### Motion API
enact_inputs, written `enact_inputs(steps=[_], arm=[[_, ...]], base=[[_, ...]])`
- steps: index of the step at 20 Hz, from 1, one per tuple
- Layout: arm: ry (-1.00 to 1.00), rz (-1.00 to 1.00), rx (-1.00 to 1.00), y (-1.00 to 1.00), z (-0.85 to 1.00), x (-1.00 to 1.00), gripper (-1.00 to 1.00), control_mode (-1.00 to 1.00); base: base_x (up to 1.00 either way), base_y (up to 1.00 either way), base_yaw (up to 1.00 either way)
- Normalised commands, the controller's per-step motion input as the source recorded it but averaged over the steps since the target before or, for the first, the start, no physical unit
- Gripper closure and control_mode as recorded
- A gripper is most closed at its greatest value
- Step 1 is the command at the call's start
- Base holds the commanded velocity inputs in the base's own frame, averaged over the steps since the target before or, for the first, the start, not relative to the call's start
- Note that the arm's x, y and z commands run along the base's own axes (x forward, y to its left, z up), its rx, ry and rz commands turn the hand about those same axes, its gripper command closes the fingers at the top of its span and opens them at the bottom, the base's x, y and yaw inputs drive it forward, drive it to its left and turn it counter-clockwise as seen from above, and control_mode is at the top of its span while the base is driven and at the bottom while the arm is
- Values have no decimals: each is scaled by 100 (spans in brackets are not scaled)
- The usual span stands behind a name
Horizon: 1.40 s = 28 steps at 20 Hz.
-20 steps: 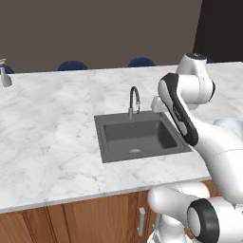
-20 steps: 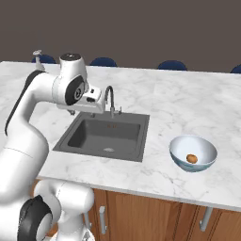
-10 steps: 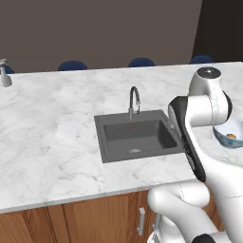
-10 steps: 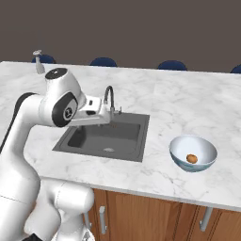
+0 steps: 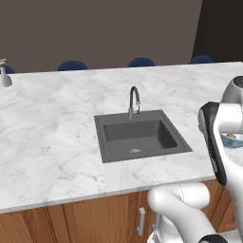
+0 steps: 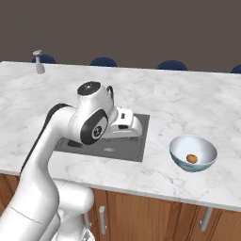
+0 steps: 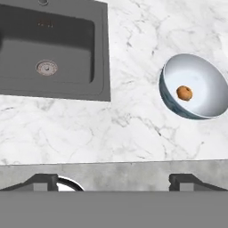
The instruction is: Move the glass cup from next to the sink to the open cabinet. Then, move the bowl with the tangerine to the fridge to clear the area for faucet cleaning.
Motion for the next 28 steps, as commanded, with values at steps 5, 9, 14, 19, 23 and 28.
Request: enact_inputs(steps=[5, 9, 14, 19, 23, 28], arm=[[15, -17, 0, -100, -13, 47, -100, -100], [14, -9, -3, -80, -28, 85, -100, -100], [9, 0, -11, -32, -53, 68, -100, -100], [13, 0, -13, -12, -88, 27, -100, -100], [6, 0, -7, -46, -54, 46, -100, -100], [6, 0, 0, -58, -35, 37, -100, -100]], base=[[0, 0, 0], [0, 0, 0], [0, 0, 0], [0, 0, 0], [0, 0, 0], [0, 0, 0]])
